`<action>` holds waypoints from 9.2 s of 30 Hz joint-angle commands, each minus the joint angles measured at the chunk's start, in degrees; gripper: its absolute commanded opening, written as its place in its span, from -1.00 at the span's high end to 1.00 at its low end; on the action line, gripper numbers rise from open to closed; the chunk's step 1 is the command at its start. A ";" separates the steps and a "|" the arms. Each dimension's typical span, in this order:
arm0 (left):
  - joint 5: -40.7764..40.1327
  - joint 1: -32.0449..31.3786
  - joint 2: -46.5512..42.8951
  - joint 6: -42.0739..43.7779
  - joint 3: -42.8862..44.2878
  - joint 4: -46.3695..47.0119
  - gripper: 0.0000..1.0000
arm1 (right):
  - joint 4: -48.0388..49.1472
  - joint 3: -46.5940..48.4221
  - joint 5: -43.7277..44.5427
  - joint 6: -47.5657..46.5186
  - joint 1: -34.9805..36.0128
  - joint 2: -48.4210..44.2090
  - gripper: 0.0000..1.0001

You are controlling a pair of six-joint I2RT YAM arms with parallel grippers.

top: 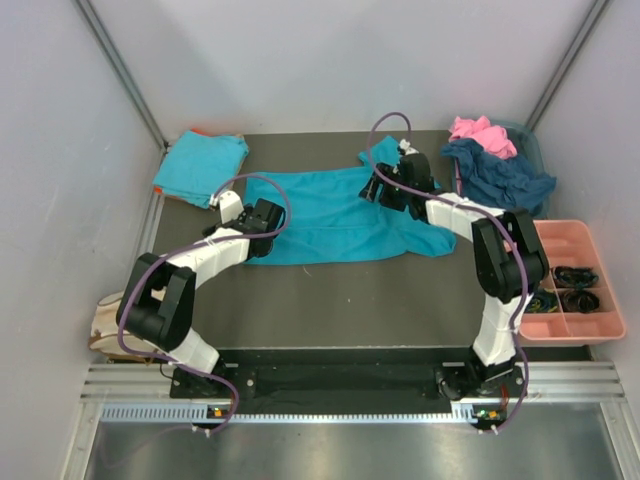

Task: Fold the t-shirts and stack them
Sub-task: Fold the tshirt

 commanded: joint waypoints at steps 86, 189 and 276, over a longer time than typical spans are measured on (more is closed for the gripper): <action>8.81 -2.22 -1.22 9.01 -3.99 2.96 1.00 | -19.93 -13.08 17.70 -1.92 0.82 -5.19 -0.47; 19.09 -7.23 -26.98 -1.01 -9.09 -9.80 -0.25 | -33.73 -12.82 40.64 0.10 -6.21 -18.81 -0.64; 16.01 -6.27 -12.93 15.43 -1.35 6.38 -0.56 | -38.74 -10.72 36.16 -1.48 -1.90 -38.07 -0.86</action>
